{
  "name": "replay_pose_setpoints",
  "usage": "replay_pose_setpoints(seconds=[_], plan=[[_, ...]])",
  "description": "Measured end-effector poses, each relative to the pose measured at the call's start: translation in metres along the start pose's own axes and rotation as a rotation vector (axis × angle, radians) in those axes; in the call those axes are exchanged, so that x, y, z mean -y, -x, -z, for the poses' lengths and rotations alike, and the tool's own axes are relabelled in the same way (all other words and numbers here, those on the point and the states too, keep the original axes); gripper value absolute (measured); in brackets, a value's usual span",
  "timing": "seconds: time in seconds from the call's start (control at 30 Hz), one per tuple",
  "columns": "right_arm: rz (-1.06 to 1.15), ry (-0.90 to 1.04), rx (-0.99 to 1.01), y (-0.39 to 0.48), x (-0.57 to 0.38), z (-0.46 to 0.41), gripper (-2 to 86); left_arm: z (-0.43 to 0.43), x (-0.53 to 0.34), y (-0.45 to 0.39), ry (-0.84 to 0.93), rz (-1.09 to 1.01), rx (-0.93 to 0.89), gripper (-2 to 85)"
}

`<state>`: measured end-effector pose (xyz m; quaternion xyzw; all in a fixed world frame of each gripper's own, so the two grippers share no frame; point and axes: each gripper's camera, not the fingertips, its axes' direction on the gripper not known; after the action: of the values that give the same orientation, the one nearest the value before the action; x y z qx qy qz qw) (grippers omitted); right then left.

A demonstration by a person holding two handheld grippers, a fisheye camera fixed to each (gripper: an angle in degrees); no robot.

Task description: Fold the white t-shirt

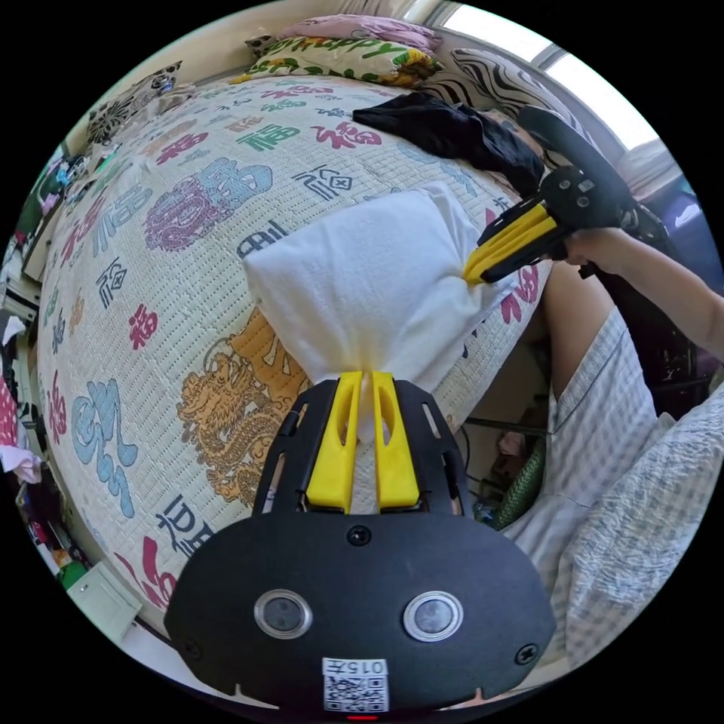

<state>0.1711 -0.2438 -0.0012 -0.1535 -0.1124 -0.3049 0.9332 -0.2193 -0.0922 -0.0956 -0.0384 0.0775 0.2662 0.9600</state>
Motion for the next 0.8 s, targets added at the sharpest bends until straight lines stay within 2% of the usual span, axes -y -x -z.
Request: replay_pose_setpoints(seconds=[0.17, 0.27, 0.4, 0.5, 0.6, 0.7, 0.8], plan=[[-0.087, -0.066, -0.015, -0.019, -0.007, 0.016, 4.9, 0.012, -0.004, 0.026, -0.041, 0.07, -0.081, 3.8], [-0.209, -0.163, -0.017, -0.051, -0.017, 0.034, 6.5, 0.03, -0.01, 0.06, -0.168, 0.209, -0.111, 6.9], [-0.342, -0.195, 0.074, -0.096, -0.017, 0.036, 8.1, 0.028, -0.007, 0.101, -0.221, 0.375, -0.127, 8.1], [-0.399, -0.198, 0.175, -0.115, -0.01, 0.026, 8.0, 0.008, -0.001, 0.119, -0.207, 0.444, -0.23, 7.7], [-0.391, -0.214, 0.237, -0.118, -0.004, 0.019, 4.5, -0.011, 0.002, 0.127, -0.2, 0.461, -0.304, 5.2], [-0.343, -0.171, 0.13, -0.112, -0.002, 0.016, 1.7, -0.016, -0.002, 0.128, -0.192, 0.44, -0.264, 1.2], [-0.342, -0.167, 0.115, -0.115, -0.003, 0.016, 0.7, -0.02, -0.008, 0.132, -0.189, 0.441, -0.249, 0.2]])
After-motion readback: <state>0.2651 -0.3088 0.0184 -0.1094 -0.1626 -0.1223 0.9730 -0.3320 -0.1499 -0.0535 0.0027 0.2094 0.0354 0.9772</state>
